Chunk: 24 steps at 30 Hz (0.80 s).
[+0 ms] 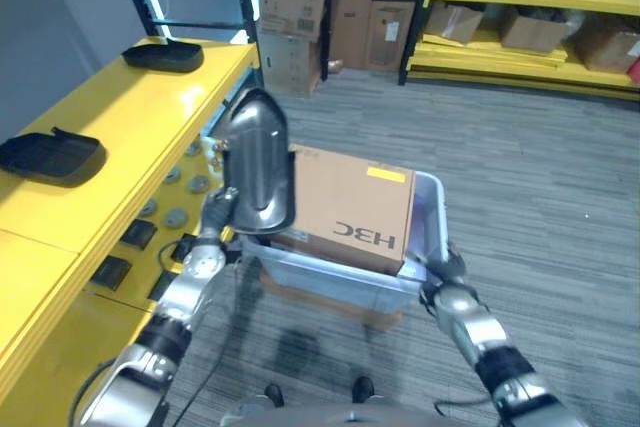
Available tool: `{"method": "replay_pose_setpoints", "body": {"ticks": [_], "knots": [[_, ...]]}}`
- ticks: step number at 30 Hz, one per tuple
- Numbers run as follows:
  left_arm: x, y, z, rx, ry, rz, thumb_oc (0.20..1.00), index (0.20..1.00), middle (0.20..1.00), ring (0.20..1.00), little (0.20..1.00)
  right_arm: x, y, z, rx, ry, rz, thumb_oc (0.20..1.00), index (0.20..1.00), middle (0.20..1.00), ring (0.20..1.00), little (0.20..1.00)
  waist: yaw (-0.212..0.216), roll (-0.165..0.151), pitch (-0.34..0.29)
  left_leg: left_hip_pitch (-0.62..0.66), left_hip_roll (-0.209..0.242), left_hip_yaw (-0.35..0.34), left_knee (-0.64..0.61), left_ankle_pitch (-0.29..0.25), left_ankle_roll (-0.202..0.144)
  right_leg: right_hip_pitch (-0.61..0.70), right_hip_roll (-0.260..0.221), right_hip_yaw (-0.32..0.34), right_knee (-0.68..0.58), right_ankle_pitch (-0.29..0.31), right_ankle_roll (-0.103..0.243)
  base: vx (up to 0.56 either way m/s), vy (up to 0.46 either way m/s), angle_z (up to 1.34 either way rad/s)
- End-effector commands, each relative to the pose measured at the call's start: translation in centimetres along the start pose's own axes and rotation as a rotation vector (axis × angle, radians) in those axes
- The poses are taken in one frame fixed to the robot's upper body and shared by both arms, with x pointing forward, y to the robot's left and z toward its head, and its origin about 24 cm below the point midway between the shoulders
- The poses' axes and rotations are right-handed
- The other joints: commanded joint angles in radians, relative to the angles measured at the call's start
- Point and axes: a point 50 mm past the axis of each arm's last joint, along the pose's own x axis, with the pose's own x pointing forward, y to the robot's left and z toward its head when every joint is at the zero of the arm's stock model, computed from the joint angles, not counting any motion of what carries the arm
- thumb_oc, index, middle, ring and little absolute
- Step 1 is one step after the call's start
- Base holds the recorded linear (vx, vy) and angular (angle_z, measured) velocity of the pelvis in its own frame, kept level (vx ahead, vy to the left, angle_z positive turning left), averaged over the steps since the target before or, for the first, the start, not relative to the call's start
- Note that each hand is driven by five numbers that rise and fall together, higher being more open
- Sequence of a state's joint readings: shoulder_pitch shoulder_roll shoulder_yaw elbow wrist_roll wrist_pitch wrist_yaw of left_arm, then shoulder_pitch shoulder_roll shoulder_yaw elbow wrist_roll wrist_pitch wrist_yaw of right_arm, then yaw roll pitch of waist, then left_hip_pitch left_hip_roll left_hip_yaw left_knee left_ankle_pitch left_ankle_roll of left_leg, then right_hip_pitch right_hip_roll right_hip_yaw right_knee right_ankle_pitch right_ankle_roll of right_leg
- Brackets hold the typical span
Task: Move parts from the plastic box to the shelf.
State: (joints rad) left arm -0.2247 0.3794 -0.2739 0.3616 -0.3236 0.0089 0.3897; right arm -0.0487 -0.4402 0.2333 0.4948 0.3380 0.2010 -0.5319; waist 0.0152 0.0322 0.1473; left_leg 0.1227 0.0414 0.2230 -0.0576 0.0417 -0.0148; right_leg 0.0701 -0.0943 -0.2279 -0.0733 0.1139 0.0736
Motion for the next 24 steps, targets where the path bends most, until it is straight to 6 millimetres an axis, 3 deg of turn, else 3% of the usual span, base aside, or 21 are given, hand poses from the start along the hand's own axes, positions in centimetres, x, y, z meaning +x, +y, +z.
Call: {"method": "replay_pose_setpoints", "body": {"ticks": [1,2,6,8,10,13,17,19,20,24], "knots": [[0.4,1.1,4.0,-0.056,-0.252,0.051,0.2,0.2,0.2,0.2,0.2,0.7,0.0,-0.1,0.019,0.019,0.005,1.0,1.0,1.0,1.0,1.0,0.014,-0.026,-0.03,-0.051,0.055,-0.037,0.074,-0.037,-0.043,0.006,-0.11,-0.015,0.073,-0.073,0.104,-0.03,0.021,-0.09],[0.2,1.6,3.7,-0.051,-0.254,0.063,0.2,0.2,0.2,0.2,0.2,0.7,-0.3,-1.2,0.005,0.054,0.001,1.0,1.0,1.0,1.0,1.0,0.014,-0.027,-0.028,-0.052,0.054,-0.036,0.073,-0.037,-0.042,0.005,-0.111,-0.016,0.074,-0.073,0.104,-0.03,0.027,-0.1],[-1.1,4.8,3.4,-0.008,-0.304,0.11,0.2,0.2,0.2,0.2,0.2,-1.7,-2.1,-11.6,-0.127,0.429,0.053,1.0,1.0,1.0,1.0,1.0,0.033,-0.029,-0.021,-0.059,0.036,-0.047,0.055,-0.037,-0.033,0.004,-0.119,-0.02,0.071,-0.068,0.109,-0.02,0.05,-0.02],[-1.3,5.1,3.4,-0.006,-0.308,0.121,0.2,0.2,0.2,0.2,0.2,-2.3,-2.1,-12.9,-0.16,0.492,0.075,1.0,1.0,1.0,1.0,1.0,0.037,-0.029,-0.022,-0.061,0.032,-0.05,0.051,-0.037,-0.031,0.003,-0.12,-0.02,0.071,-0.067,0.11,-0.01,0.048,0.04],[-2.1,6.4,3.9,0.023,-0.339,0.154,0.2,0.2,0.2,0.2,0.2,-5.2,-1.8,-17.1,-0.229,0.67,0.142,1.0,1.0,1.0,1.0,1.0,0.059,-0.026,-0.024,-0.067,0.01,-0.07,0.03,-0.036,-0.023,0.001,-0.13,-0.024,0.074,-0.066,0.118,-0.02,0.082,0.06],[-2.6,7.4,4.8,0.053,-0.393,0.185,0.2,0.2,0.2,0.2,0.2,-7.5,-1.5,-19.7,-0.297,0.763,0.211,1.0,1.0,1.0,1.0,1.0,0.086,-0.019,-0.026,-0.075,-0.013,-0.098,0.007,-0.033,-0.011,-0.006,-0.143,-0.031,0.088,-0.068,0.128,-0.02,0.065,0.06],[-3.2,7.9,6.9,0.113,-0.506,0.19,0.2,0.2,0.2,0.2,0.2,-7.8,-1.3,-20.0,-0.312,0.746,0.241,1.0,1.0,1.0,1.0,1.0,0.101,-0.004,-0.033,-0.092,-0.033,-0.154,-0.008,-0.023,0.007,-0.032,-0.135,-0.002,0.146,-0.107,0.125,-0.03,0.037,0.25],[-3.3,7.5,8.7,0.101,-0.605,0.165,0.2,0.2,0.2,0.2,0.2,-7.8,-1.6,-20.1,-0.281,0.718,0.234,1.0,1.0,1.0,1.0,1.0,0.067,0.012,-0.028,-0.116,-0.046,-0.247,0.001,-0.014,0.018,-0.065,-0.043,0.105,0.194,-0.167,0.077,-0.06,-0.014,0.55],[-3.2,7.4,9.0,0.095,-0.626,0.151,0.2,0.2,0.2,0.2,0.2,-7.8,-1.7,-20.1,-0.271,0.715,0.229,1.0,1.0,1.0,1.0,1.0,0.057,0.015,-0.028,-0.119,-0.05,-0.273,0.0,-0.01,0.017,-0.069,-0.021,0.126,0.203,-0.175,0.068,-0.04,-0.049,1.39],[-3.6,8.4,11.0,0.048,-0.685,0.243,0.2,0.2,0.2,0.2,0.2,-7.2,-1.4,-19.2,-0.305,0.655,0.248,1.0,1.0,1.0,1.0,1.0,0.063,0.009,-0.025,-0.132,-0.059,-0.351,-0.016,0.022,-0.009,-0.062,0.032,0.12,0.199,-0.189,0.044,-0.12,-0.111,2.22]]}}
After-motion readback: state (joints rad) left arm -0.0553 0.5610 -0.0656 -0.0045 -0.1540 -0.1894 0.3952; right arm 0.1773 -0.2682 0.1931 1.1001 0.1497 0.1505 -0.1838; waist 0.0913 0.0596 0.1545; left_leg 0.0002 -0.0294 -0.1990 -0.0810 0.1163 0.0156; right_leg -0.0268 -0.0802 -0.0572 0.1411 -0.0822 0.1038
